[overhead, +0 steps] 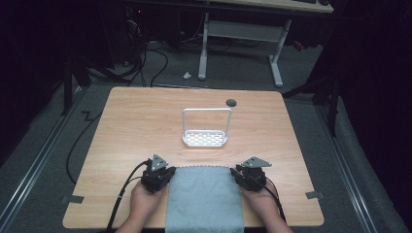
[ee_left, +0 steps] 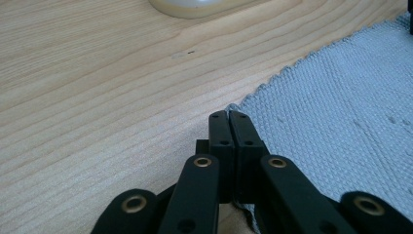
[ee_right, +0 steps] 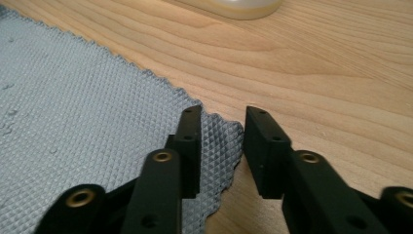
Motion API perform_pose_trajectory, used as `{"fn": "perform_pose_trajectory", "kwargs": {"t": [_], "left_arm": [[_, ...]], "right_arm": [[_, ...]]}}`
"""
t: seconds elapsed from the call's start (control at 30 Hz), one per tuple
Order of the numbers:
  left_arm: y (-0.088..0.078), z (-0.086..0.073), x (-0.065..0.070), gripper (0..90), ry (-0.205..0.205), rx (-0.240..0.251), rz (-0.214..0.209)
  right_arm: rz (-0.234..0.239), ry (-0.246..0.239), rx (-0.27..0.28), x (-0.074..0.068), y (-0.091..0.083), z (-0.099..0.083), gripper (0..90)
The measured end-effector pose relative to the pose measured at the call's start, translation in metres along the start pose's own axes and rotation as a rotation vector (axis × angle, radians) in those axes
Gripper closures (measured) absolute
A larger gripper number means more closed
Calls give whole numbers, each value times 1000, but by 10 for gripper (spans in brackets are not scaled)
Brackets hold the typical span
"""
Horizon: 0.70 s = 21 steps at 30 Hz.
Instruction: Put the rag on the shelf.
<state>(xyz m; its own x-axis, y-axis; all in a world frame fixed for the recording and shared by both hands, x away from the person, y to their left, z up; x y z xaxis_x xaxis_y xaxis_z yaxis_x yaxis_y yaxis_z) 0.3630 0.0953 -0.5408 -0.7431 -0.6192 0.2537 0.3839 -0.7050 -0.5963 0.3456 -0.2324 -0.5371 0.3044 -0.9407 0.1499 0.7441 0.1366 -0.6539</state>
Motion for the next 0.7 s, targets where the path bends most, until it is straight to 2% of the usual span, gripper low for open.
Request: {"fn": "perform_pose_trajectory", "kwargs": {"t": [0.07, 0.1, 0.2, 0.3, 0.43, 0.57, 0.63, 0.67, 0.7], "left_arm": [[0, 0, 0, 891, 2, 0, 0], [0, 0, 1, 893, 3, -1, -3], [-1, 0, 2, 895, 22, 0, 6], [-4, -2, 2, 895, 24, 37, -6], [-8, -3, 2, 894, 22, 58, -22], [-14, -3, 4, 895, -2, 108, -51], [-20, -2, 9, 895, 5, 126, -55], [-26, -1, 14, 894, 16, 145, -57], [-26, -1, 14, 894, 16, 145, -57]], "right_arm": [[2, -8, 1, -1, 0, 0, 803], [4, -23, 4, -4, 0, 0, 874], [17, -49, 10, -6, -1, 1, 896], [29, -41, 15, -5, -2, -1, 898], [27, -15, 63, -3, -11, -2, 898], [19, -20, 139, -5, -25, -1, 898], [19, -11, 164, -7, -33, 0, 898], [18, -13, 198, -8, -41, 1, 898], [18, -13, 198, -8, -41, 1, 898]]}}
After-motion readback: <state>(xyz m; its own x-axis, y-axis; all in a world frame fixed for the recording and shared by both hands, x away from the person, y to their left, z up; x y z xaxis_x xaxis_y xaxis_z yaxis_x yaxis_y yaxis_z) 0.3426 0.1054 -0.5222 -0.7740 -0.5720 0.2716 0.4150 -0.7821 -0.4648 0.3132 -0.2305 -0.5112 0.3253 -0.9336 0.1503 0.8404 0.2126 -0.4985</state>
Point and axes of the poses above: each handheld gripper's, and its own axes: y roughly forward along the jaws, z roughly out of its top, x roughly to its right, the point moved 1 cm from there along y, roughly forward along the jaws, and after that the axes turned 14 degrees about -z, right-handed, at the moved point
